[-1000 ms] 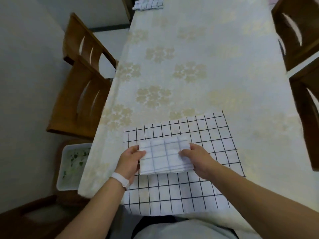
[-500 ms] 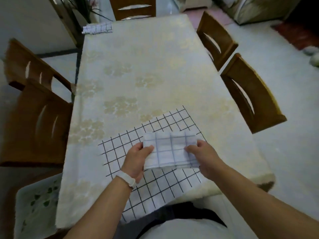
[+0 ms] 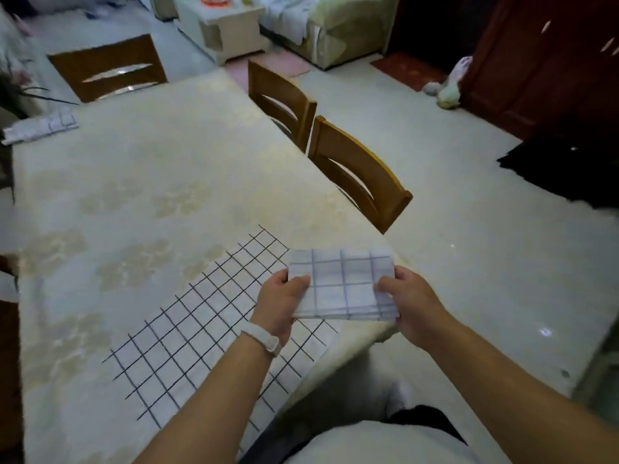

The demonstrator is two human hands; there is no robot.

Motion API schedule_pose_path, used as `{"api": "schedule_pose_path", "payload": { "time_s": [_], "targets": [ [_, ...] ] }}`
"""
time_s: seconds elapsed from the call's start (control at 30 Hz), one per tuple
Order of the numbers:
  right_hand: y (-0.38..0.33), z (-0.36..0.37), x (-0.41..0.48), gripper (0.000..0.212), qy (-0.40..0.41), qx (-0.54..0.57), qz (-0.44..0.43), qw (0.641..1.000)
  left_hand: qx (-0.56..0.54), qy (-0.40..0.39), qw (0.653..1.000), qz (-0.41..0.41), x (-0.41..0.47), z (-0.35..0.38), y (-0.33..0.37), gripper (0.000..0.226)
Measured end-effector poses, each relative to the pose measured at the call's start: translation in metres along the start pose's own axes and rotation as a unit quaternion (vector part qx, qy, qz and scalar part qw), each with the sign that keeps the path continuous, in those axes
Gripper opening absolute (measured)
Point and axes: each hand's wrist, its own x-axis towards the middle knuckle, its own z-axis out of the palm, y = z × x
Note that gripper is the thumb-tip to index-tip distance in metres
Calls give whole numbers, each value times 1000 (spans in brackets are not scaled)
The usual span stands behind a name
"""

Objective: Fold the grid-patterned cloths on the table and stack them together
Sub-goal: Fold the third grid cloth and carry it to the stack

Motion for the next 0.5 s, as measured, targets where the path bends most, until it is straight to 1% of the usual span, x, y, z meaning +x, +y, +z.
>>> {"api": "schedule_pose_path", "payload": {
  "time_s": [0.07,0.23,0.4,0.5],
  "targets": [
    [-3,-18,4,22,20,-6,-4,1000,15,-7,1000,1,7,21,3,14],
    [-7,-77,22,23,32,29,-2,999,46,-22,999,-5,25,86,5,20],
    [-12,-161,54,22,53,73,-6,996,63,-23,997,-24,44,179,1,20],
    [-11,-218,76,21,67,100,-4,993,71,-41,996,-41,55,242,0,20]
  ]
}}
